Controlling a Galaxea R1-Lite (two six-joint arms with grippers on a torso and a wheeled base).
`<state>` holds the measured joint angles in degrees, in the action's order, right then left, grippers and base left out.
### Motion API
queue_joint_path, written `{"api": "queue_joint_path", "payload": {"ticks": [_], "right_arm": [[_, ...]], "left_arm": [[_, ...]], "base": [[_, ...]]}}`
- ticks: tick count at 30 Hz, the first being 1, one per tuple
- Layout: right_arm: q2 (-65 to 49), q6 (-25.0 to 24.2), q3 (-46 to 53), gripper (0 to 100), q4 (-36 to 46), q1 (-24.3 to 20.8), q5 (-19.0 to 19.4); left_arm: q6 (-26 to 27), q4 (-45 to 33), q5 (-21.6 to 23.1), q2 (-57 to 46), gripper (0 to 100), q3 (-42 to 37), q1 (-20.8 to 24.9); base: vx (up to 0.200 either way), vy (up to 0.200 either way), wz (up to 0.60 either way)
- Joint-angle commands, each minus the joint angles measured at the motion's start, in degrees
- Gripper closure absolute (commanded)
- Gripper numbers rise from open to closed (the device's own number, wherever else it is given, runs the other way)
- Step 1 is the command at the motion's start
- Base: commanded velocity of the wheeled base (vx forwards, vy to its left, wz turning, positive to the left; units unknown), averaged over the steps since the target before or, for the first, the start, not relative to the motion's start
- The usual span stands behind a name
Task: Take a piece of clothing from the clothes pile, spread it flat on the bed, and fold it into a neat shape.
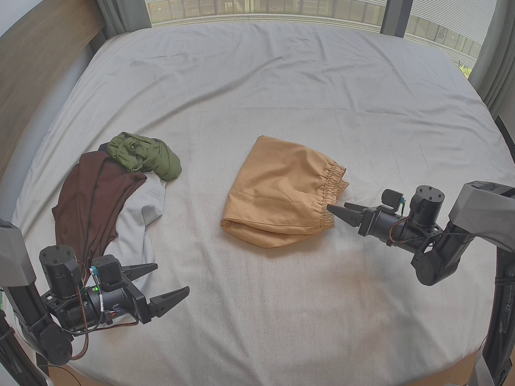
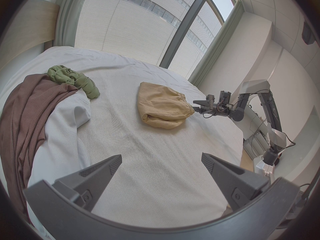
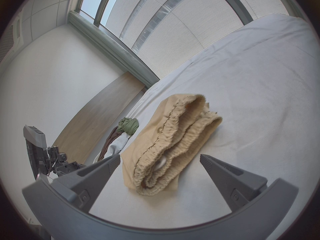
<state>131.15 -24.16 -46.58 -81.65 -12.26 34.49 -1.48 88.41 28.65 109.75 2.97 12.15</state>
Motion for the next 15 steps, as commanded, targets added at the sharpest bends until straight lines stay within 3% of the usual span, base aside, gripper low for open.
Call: {"api": "queue_joint_path", "payload": {"ticks": [1,7,15], "right_arm": [[-0.5,-0.2,-1.7,0,0.5,1.0,0.1],[2.6,-0.3,-8.1,0,5.5,2.1,-0.4],[1.9,-0.4,-9.4,0,3.9,1.8,-3.0]], "left_arm": [[0.0,0.0,0.0,0.1,0,0.0,0.0],[0.0,0.0,0.0,0.2,0,-0.1,0.0],[0.0,0.0,0.0,0.2,0,-0.1,0.0]], "base": [[0.0,0.0,0.0],[0.0,0.0,0.0],[0.0,0.0,0.0]]}}
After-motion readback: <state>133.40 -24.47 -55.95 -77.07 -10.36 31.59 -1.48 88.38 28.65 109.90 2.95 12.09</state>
